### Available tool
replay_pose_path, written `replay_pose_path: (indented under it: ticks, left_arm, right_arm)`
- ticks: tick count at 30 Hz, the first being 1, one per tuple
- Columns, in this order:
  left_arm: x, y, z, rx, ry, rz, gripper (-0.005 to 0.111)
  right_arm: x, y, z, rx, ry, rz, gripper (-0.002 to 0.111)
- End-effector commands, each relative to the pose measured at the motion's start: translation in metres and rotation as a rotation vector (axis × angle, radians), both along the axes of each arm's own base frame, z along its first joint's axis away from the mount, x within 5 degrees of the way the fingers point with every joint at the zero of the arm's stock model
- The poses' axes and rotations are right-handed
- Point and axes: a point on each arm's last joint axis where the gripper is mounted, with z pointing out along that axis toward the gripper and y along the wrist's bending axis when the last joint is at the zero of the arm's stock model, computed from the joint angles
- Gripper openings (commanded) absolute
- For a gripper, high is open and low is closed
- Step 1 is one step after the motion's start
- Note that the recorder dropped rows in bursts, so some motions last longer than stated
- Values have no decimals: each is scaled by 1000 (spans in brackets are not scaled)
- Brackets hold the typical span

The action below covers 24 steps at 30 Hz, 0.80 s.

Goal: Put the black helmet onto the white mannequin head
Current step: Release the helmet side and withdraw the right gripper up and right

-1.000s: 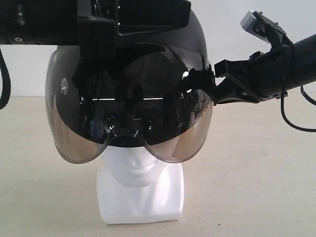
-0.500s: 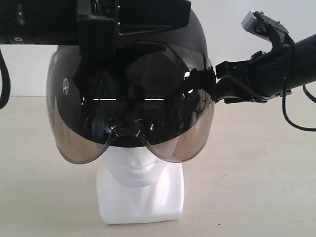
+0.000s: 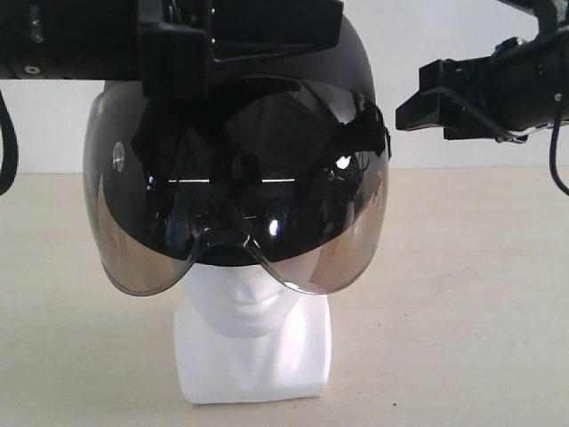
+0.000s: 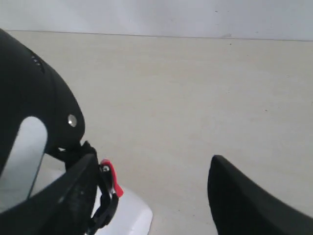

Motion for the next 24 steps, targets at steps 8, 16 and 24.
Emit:
replay_pose_path:
  ticks: [8, 16, 24]
  left_arm:
    - [13, -4, -37, 96, 151, 52, 4]
    - [13, -3, -30, 82, 127, 67, 4]
    - [6, 3, -6, 40, 54, 82, 4]
  right_arm:
    - [-60, -6, 74, 17, -224, 53, 0]
    - [-99, 1, 111, 14, -258, 238, 0]
    - [-106, 3, 115, 38, -250, 271, 0]
